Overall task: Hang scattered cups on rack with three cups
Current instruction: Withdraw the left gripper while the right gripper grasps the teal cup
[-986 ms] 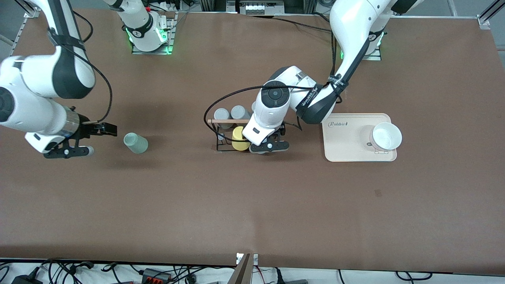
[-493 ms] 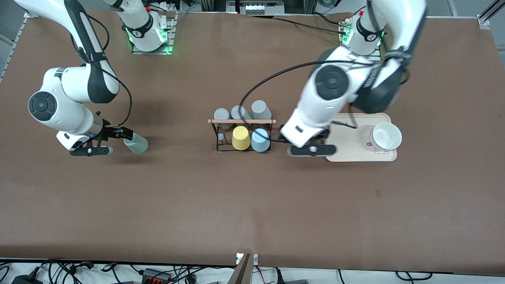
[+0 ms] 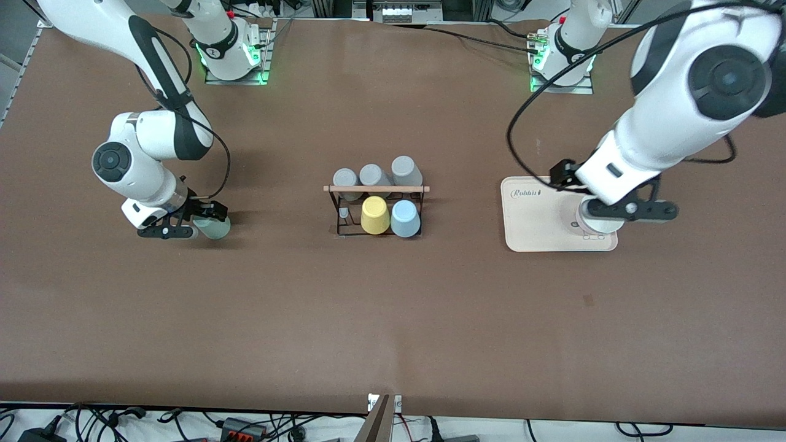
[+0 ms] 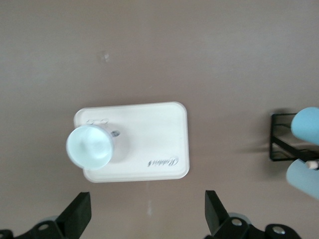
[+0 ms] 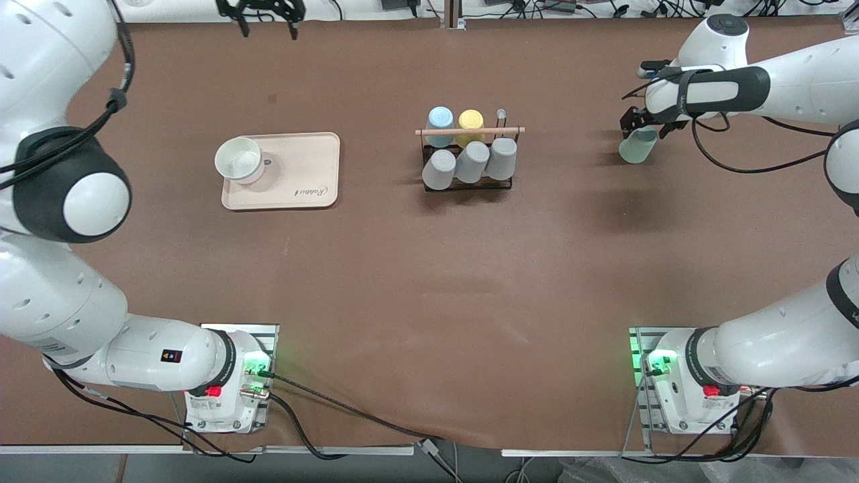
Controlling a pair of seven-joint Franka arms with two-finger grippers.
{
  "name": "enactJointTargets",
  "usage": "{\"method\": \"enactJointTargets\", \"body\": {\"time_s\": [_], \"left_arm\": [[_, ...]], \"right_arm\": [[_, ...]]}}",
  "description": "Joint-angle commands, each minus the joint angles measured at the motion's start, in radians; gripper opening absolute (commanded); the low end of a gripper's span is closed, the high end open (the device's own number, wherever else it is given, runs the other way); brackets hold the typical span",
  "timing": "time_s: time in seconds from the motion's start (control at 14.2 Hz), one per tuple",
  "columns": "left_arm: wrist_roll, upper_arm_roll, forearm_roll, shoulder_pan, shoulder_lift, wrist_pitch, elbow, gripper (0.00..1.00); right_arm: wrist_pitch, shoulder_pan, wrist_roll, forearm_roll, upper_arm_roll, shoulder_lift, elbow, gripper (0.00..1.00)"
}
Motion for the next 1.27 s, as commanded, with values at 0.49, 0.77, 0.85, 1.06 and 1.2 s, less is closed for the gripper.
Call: {"method": "enactJointTargets", "body": {"time_s": [0.49, 0.77, 0.85, 1.06, 1.2], "left_arm": [[0.256, -0.008, -0.037, 0.15, -0.176, 0.047, -0.159, 1.0], [0.263, 0.001, -0.043, 0.18, -0.171, 0.04, -0.132, 1.0], [0.266, -0.001, -0.043, 0.201, -0.171, 0.038, -0.133, 1.0], [0.276, 0.006, -0.055, 0.229, -0.177, 0.052, -0.145, 1.0], [0.271, 0.079, -0.067, 0.154, -0.194, 0.063, -0.158, 1.0]], "right_arm": [[0.039, 0.001, 0.071, 0.013, 0.0, 0.021, 0.02, 1.0], [0.045, -0.004, 0.068, 0.013, 0.0, 0.031, 0.02, 1.0], [0.042, -0.004, 0.07, 0.013, 0.0, 0.033, 0.018, 1.0], [0.039, -0.004, 0.068, 0.013, 0.0, 0.037, 0.02, 0.56], [0.039, -0.001, 0.066, 0.011, 0.0, 0.031, 0.023, 0.33]]}}
